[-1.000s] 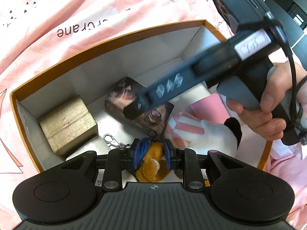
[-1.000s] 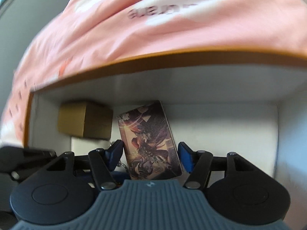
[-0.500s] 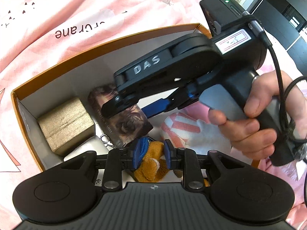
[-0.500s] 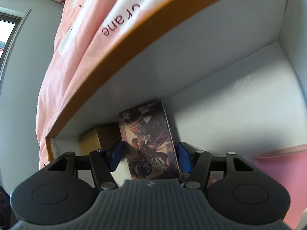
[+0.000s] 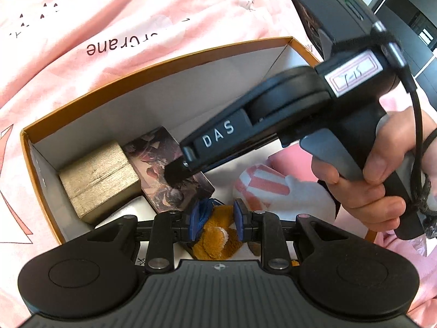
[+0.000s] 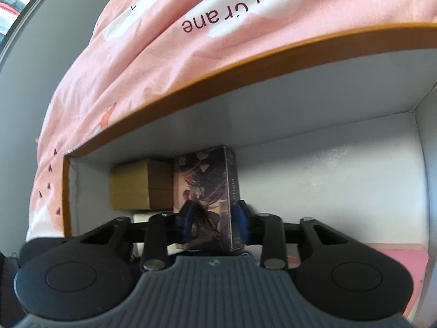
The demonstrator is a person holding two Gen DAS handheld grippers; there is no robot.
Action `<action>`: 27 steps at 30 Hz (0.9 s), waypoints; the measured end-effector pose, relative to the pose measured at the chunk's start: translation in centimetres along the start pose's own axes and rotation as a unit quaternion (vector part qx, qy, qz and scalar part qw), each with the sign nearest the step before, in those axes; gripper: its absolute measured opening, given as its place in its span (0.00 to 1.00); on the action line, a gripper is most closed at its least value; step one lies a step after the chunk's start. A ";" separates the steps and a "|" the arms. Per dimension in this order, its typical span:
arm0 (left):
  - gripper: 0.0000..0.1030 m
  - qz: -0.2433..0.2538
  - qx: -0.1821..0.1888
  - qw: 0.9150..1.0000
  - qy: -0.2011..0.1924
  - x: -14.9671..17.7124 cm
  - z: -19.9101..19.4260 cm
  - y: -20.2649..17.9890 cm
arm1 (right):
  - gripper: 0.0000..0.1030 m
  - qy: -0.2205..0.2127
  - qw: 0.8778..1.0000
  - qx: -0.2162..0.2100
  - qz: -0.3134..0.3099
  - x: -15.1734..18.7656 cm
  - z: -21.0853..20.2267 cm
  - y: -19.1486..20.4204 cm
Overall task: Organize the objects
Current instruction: 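Move both grippers out of the shoebox and grasp the black case with the left gripper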
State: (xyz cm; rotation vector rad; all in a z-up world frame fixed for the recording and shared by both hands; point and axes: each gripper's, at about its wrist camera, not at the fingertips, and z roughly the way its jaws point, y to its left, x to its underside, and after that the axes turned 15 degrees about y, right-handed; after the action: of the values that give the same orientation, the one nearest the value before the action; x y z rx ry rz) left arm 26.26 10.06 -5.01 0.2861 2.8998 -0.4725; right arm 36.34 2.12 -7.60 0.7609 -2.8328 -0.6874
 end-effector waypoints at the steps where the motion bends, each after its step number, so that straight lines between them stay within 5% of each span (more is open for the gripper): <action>1: 0.28 -0.004 -0.001 1.000 -0.001 0.0 -0.1 0.0 | 0.33 0.001 1.000 -0.001 0.001 0.0 0.0 -0.1; 9: 0.37 -0.023 -0.019 0.999 -0.039 1.1 -2.9 -1.6 | 0.30 -0.029 0.999 0.005 -0.043 2.3 -3.8 -0.3; 14: 0.46 -0.018 -0.050 0.994 -0.092 3.8 -6.5 -4.7 | 0.31 -0.089 0.988 0.050 -0.114 6.5 -7.3 1.5; 19: 0.55 -0.002 -0.027 0.991 -0.130 7.7 -8.9 -8.1 | 0.31 -0.146 0.973 0.076 -0.161 12.5 -10.5 1.9; 27: 0.65 0.017 0.036 0.996 -0.082 12.7 -5.4 -11.8 | 0.38 -0.147 0.975 0.099 -0.132 22.2 -11.6 -1.8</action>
State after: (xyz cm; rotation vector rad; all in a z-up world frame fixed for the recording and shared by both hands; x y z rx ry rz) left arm 10.63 2.87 0.75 0.2927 2.7191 -0.5671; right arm 20.73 -14.97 1.97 1.1758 -3.1367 -0.6008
